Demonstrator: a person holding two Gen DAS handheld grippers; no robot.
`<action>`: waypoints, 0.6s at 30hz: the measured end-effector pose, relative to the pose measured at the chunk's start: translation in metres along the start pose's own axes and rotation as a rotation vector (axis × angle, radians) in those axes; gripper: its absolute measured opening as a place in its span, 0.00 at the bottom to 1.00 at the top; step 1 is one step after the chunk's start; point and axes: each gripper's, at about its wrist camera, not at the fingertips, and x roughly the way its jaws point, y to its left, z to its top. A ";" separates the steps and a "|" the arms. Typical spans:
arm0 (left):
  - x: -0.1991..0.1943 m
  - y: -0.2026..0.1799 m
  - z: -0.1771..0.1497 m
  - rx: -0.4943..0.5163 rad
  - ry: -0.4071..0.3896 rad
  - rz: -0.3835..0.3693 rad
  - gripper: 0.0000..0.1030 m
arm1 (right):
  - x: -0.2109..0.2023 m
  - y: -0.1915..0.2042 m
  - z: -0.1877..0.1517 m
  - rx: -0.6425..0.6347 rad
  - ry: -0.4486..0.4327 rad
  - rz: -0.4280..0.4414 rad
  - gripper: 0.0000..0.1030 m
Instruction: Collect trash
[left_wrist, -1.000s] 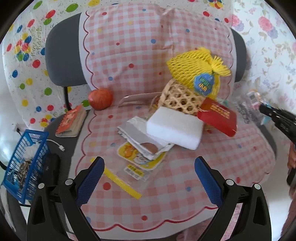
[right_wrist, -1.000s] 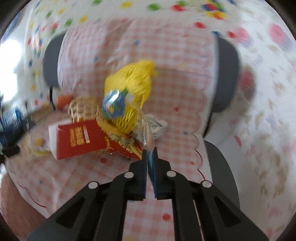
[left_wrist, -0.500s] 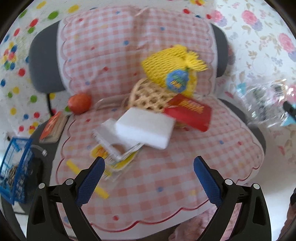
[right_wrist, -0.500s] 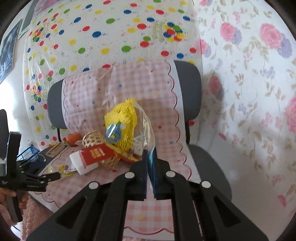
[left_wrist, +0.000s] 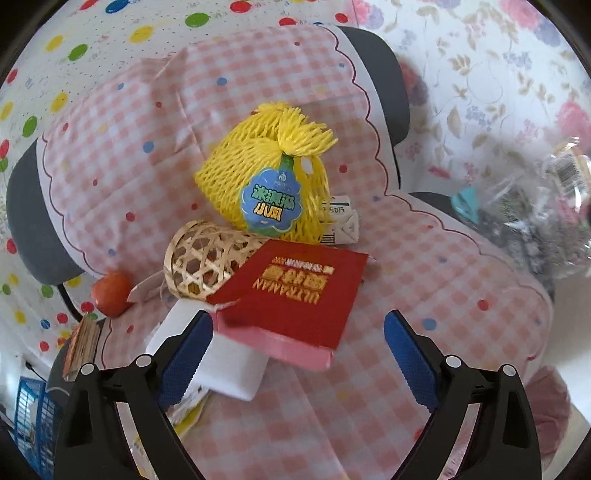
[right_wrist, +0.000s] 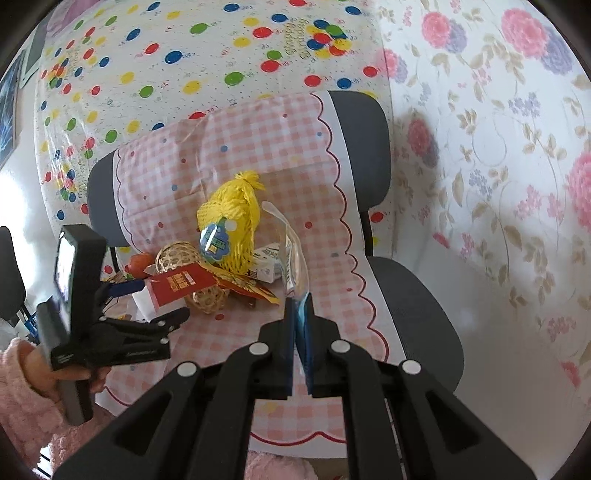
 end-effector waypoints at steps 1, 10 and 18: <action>0.002 0.000 0.002 0.007 -0.004 0.010 0.89 | 0.001 -0.002 -0.001 0.004 0.003 0.000 0.04; 0.018 -0.004 0.017 0.140 -0.040 0.051 0.56 | 0.004 -0.006 -0.004 0.040 0.018 0.018 0.04; -0.002 0.024 0.029 0.001 -0.050 0.011 0.15 | -0.008 -0.007 -0.006 0.053 0.006 0.007 0.04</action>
